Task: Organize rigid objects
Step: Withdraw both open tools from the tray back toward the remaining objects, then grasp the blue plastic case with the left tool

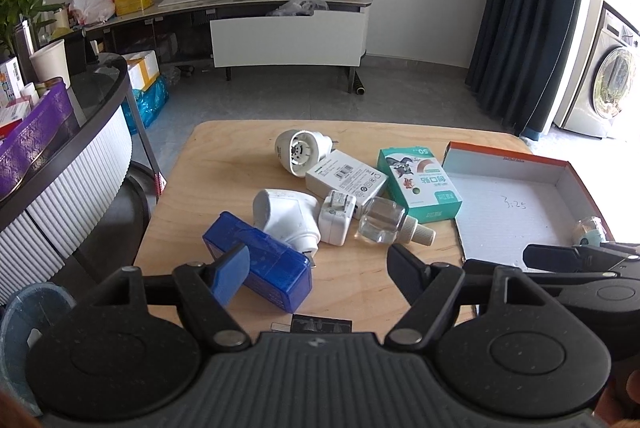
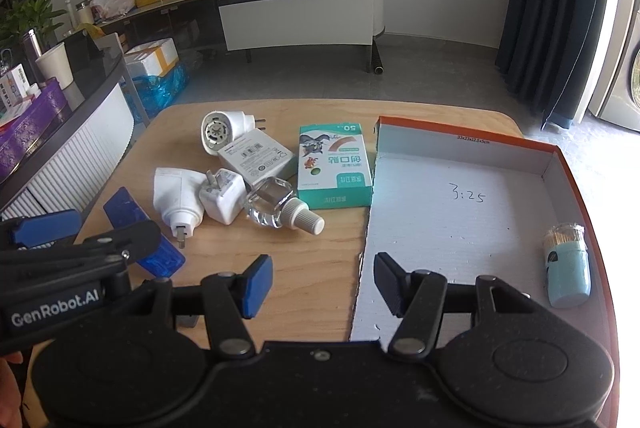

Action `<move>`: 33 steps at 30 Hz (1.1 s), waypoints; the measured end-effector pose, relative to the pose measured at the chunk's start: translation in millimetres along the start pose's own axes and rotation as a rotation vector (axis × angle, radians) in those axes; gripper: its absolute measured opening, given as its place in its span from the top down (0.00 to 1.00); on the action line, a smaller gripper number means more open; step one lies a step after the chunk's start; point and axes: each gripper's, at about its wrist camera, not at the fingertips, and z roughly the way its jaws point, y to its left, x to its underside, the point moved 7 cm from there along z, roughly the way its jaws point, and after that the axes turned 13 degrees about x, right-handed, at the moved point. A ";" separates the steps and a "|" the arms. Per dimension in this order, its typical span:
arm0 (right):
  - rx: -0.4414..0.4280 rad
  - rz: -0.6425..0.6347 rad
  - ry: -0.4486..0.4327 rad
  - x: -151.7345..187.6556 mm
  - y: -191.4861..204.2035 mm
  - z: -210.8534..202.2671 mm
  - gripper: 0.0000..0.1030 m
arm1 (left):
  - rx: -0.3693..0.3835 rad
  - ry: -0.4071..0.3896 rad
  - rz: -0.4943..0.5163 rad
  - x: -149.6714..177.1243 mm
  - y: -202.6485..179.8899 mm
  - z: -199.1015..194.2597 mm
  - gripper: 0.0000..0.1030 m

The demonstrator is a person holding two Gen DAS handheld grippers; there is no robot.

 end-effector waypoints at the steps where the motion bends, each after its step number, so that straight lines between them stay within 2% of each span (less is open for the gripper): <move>1: 0.000 -0.002 0.001 0.2 1.5 0.6 0.33 | -0.001 0.001 -0.002 0.5 1.4 0.0 0.25; 13: -0.022 -0.020 0.023 4.6 19.6 10.9 0.31 | -0.002 0.018 -0.026 10.4 26.9 4.9 0.24; 21: -0.030 -0.005 0.034 10.6 18.3 15.5 0.31 | -0.003 0.037 -0.042 25.5 59.2 10.0 0.21; 24: -0.038 0.004 0.038 12.3 17.2 17.4 0.31 | 0.018 0.050 -0.030 28.0 65.4 15.7 0.20; 26: -0.042 0.008 0.039 13.4 16.4 18.2 0.31 | 0.028 0.049 -0.015 26.9 66.9 19.5 0.16; 28: -0.047 0.016 0.043 14.2 16.0 19.6 0.31 | 0.054 0.041 0.008 23.3 65.7 24.1 0.08; 33: -0.046 0.020 0.049 16.7 14.2 21.9 0.31 | 0.098 0.045 0.108 18.4 60.2 45.1 0.03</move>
